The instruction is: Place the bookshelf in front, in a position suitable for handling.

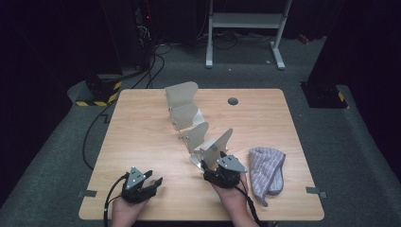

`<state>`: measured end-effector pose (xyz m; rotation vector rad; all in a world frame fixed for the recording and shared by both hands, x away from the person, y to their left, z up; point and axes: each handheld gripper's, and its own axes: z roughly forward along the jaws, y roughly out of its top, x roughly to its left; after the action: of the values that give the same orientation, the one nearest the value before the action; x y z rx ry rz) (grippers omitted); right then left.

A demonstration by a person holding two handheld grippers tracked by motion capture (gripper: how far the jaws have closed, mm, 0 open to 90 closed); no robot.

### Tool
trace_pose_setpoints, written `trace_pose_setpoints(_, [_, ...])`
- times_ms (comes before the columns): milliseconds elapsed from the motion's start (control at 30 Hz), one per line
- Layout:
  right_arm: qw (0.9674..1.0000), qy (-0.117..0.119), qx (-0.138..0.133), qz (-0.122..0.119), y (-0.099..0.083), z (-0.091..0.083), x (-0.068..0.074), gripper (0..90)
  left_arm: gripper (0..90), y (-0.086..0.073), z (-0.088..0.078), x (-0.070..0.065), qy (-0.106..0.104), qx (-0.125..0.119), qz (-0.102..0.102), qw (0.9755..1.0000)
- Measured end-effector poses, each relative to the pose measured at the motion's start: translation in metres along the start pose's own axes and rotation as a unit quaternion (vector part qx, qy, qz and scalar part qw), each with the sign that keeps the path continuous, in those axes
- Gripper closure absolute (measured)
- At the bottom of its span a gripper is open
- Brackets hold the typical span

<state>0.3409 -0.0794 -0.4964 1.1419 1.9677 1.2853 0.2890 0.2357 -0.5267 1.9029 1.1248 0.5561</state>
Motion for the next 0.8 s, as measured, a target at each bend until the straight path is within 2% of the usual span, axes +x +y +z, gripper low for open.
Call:
trace_pose_setpoints(200, [0.9999,-0.01,0.002,0.007,0.0,-0.003,-0.011,23.3,46.7,-0.003,-0.005,0.004,0.002,-0.001,-0.008,1.0])
trace_pose_setpoints(367, [0.9989,-0.035,0.007,0.032,0.001,-0.008,-0.035,25.8,46.8,-0.004,-0.008,0.008,0.003,-0.002,-0.014,0.9999])
trace_pose_setpoints(533, [0.998,-0.055,0.011,0.03,0.003,-0.011,-0.047,27.1,46.8,-0.004,-0.009,0.009,0.002,0.0,-0.013,0.9999])
trace_pose_setpoints(800, [0.9956,-0.076,0.02,0.051,0.004,-0.015,-0.076,28.1,46.8,-0.006,-0.011,0.011,0.003,0.003,-0.016,0.9999])
